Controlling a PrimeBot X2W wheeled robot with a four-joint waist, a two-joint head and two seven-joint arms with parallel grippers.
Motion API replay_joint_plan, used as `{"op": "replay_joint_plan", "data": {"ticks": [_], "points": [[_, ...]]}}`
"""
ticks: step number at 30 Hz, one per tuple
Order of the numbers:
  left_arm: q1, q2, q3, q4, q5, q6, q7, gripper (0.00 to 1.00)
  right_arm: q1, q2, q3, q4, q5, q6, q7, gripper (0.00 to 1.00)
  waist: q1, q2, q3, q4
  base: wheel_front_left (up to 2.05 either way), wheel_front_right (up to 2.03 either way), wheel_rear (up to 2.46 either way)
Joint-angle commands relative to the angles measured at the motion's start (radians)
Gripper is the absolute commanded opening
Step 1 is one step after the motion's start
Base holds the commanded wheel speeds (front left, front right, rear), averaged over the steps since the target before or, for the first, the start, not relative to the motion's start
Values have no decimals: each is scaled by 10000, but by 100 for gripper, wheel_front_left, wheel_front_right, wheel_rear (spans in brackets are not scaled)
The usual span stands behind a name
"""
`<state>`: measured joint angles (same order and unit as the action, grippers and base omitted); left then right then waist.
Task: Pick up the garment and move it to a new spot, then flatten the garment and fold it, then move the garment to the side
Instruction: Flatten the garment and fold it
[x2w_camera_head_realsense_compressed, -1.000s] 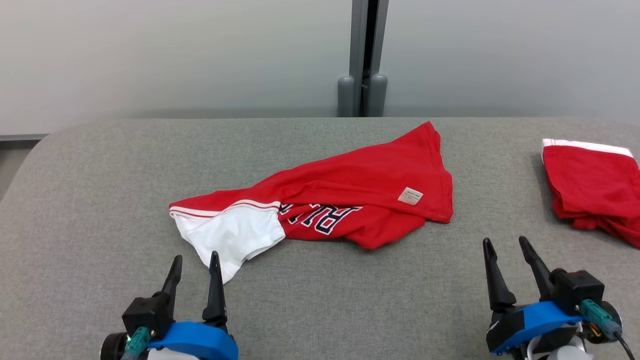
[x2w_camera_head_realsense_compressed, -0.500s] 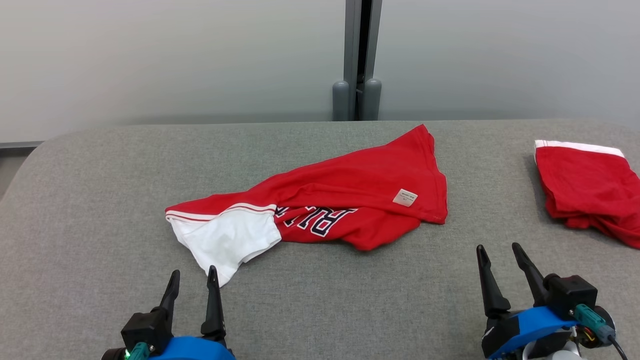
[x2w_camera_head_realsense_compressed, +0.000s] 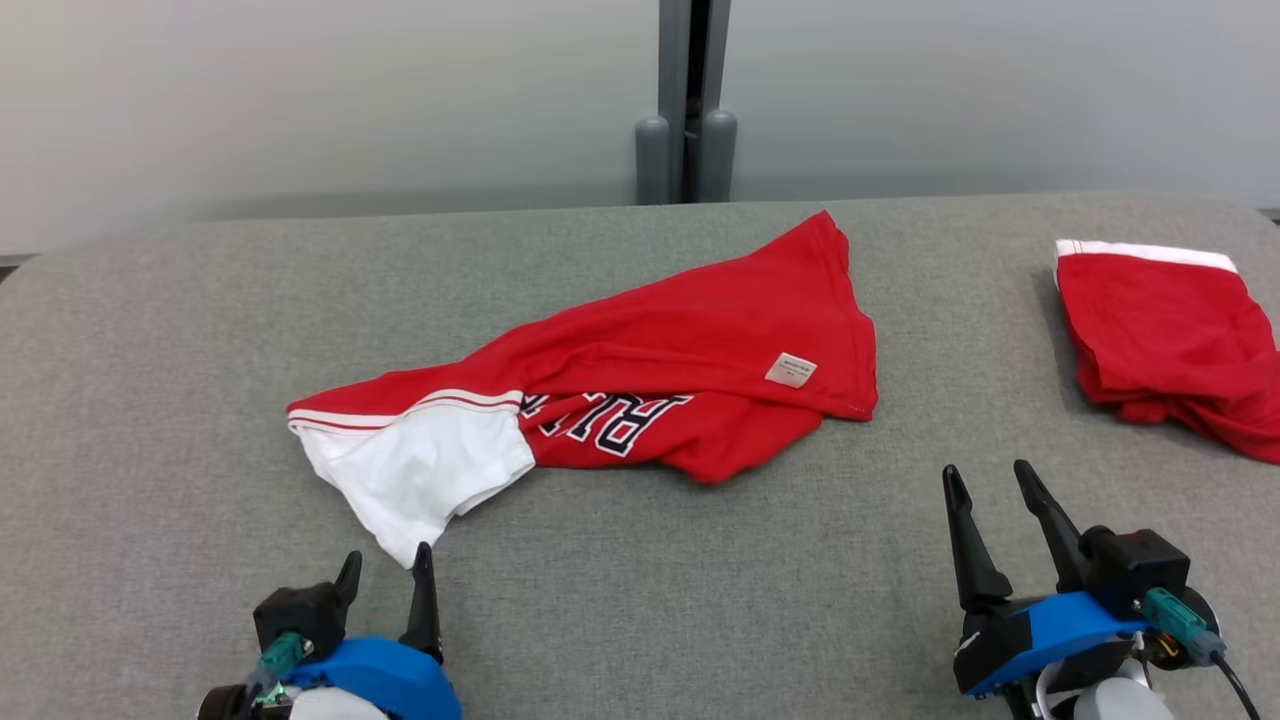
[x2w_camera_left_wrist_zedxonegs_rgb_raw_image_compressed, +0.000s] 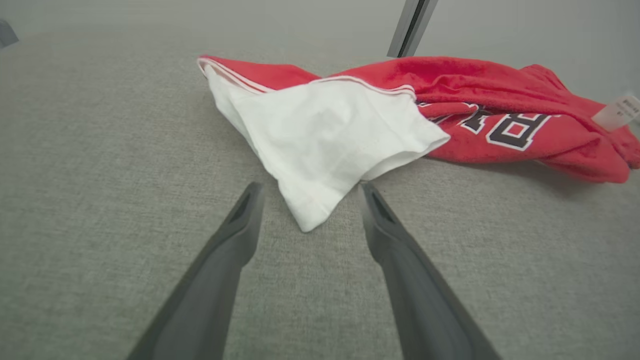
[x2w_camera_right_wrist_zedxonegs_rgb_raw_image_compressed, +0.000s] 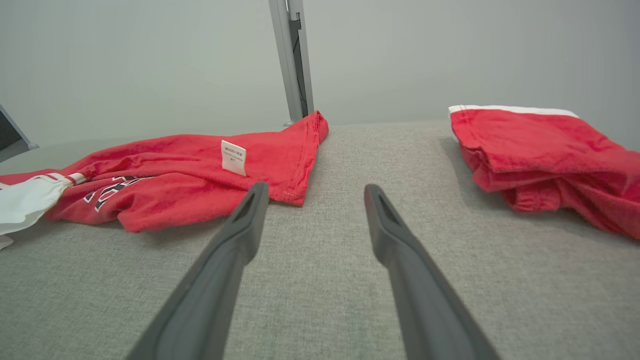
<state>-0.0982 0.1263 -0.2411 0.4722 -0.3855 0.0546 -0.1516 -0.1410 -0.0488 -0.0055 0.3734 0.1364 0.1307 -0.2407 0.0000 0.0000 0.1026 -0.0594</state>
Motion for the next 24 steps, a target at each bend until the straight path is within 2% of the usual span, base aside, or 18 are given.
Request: {"op": "replay_joint_plan", "data": {"ticks": [1,7,8,9,10,16,24], "points": [[-390,117,40,436,-41,-44,130,100,-173,-33,25,6,40,1,-63,100,0,0,140,-75,0,0,0],[-1088,23,192,1421,-349,-219,150,100,-413,-33,45,46,-62,1,-98,100,0,0,521,-232,0,0,0],[-1219,12,206,1591,-399,-267,145,73,-471,-32,42,60,-113,1,-98,100,0,0,583,-247,0,0,0],[-1340,-6,209,1744,-447,-301,149,31,-524,-32,44,79,-164,1,-87,100,0,0,653,-260,0,0,0],[-1438,-37,210,1877,-488,-348,132,0,-594,-32,33,107,-178,1,-79,100,0,0,717,-266,0,0,0],[-1904,-192,273,2315,-721,-557,-366,0,-1530,-32,-68,687,-405,1,187,100,0,0,1033,-157,0,0,0],[-2310,-255,122,1997,-533,-686,-854,0,-3428,-32,-380,2801,-214,1,625,100,0,0,1459,369,0,0,0]]}}
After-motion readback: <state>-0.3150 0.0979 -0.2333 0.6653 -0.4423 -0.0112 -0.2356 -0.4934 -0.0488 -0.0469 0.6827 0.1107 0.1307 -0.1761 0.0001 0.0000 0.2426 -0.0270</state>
